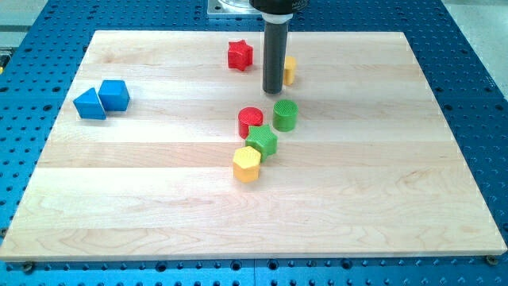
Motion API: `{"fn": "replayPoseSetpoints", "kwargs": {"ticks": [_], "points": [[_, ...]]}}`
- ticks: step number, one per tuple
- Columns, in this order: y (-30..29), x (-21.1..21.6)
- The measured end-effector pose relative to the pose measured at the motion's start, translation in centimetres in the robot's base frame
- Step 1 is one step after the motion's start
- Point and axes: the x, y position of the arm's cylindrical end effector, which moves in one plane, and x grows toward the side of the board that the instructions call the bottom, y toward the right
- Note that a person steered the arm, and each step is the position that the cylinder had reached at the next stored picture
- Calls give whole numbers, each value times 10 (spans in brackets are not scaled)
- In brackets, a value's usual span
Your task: Push the heart closely to the red star
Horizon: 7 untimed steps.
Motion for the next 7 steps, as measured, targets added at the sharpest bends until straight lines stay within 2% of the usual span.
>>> {"fn": "replayPoseSetpoints", "kwargs": {"ticks": [2, 4, 6, 7], "points": [[104, -25], [70, -25], [-27, -25], [-27, -25]]}}
